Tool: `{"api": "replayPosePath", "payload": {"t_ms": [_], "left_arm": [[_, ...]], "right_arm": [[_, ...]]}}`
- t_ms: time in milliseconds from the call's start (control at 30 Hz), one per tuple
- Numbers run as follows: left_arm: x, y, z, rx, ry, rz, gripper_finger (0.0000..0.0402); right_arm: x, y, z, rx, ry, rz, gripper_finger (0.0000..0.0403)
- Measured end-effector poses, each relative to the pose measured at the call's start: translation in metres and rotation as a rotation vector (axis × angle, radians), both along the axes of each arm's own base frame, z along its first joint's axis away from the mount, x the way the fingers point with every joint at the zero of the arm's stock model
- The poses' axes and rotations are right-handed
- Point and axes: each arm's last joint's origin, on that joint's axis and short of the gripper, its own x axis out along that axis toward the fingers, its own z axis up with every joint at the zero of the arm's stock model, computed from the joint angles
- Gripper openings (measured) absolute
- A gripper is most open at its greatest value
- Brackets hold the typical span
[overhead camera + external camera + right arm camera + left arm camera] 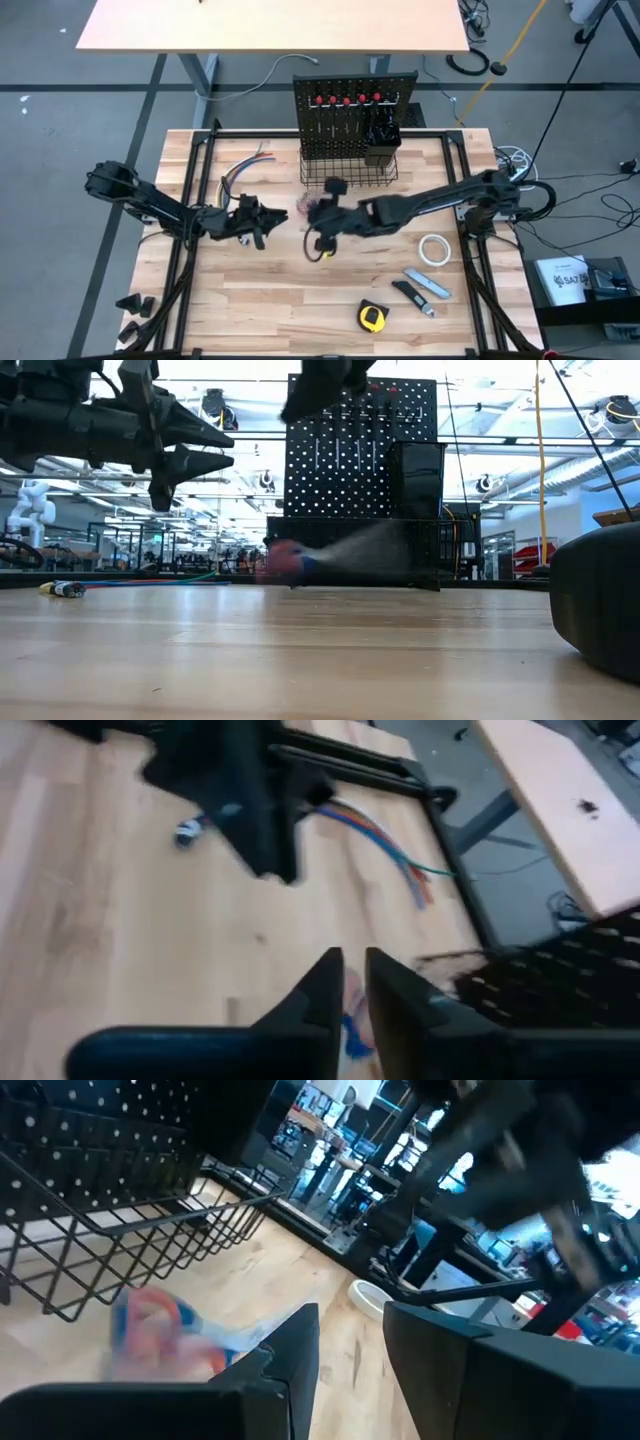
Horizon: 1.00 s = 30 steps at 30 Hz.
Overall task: Hang tools onto peg board
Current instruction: Put the scissor into the black bin on the pegboard
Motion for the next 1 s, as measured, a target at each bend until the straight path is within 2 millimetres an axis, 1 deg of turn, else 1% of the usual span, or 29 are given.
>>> {"api": "replayPosePath", "payload": {"t_ms": [100, 133, 200, 233, 300, 333, 433, 533, 633, 700, 767, 867, 933, 1000], "left_arm": [[0.0, 0.001, 0.0, 0.024, 0.001, 0.017, 0.0121], [0.0, 0.001, 0.0, 0.024, 0.002, 0.023, 0.0121], [0.0, 0.001, 0.0, 0.025, 0.005, 0.027, 0.0121], [0.0, 0.001, -0.001, 0.026, 0.009, 0.027, 0.0121], [0.0, 0.001, -0.004, 0.036, 0.043, 0.026, 0.0121], [0.0, 0.001, -0.006, 0.042, 0.061, 0.026, 0.0121], [-0.001, 0.001, -0.012, 0.06, 0.125, 0.027, 0.0121], [-0.002, 0.002, -0.017, 0.069, 0.177, 0.028, 0.0121], [0.001, 0.003, -0.022, 0.104, 0.241, 0.008, 0.0121], [0.007, 0.003, -0.024, 0.141, 0.288, -0.015, 0.0121], [0.015, 0.004, -0.028, 0.177, 0.348, -0.015, 0.0121], [0.029, 0.006, -0.032, 0.189, 0.406, 0.006, 0.0118], [0.038, 0.007, -0.033, 0.193, 0.446, 0.016, 0.0102], [0.044, 0.009, -0.034, 0.189, 0.499, 0.021, 0.007]], "right_arm": [[-0.021, -0.008, 0.02, -0.007, -0.031, -0.003, 0.0006], [-0.029, -0.01, 0.029, 0.0, -0.061, -0.002, 0.0001], [-0.048, -0.014, 0.045, 0.035, -0.123, -0.008, 0.0004], [-0.057, -0.015, 0.049, 0.059, -0.142, -0.005, 0.0007], [-0.072, -0.018, 0.046, 0.102, -0.147, -0.004, 0.001], [-0.078, -0.02, 0.041, 0.135, -0.138, -0.002, 0.001], [-0.09, -0.025, 0.016, 0.26, -0.104, 0.017, 0.001], [-0.092, -0.025, -0.018, 0.357, -0.102, 0.071, 0.002], [-0.088, -0.027, -0.057, 0.383, -0.116, 0.069, 0.0039], [-0.083, -0.032, -0.076, 0.373, -0.133, 0.06, 0.0044], [-0.076, -0.039, -0.097, 0.361, -0.134, 0.03, 0.0041], [-0.059, -0.046, -0.126, 0.339, -0.13, 0.018, 0.0013], [-0.045, -0.047, -0.14, 0.263, -0.136, -0.001, 0.0005], [-0.034, -0.047, -0.152, 0.155, -0.119, -0.074, 0.0003]]}}
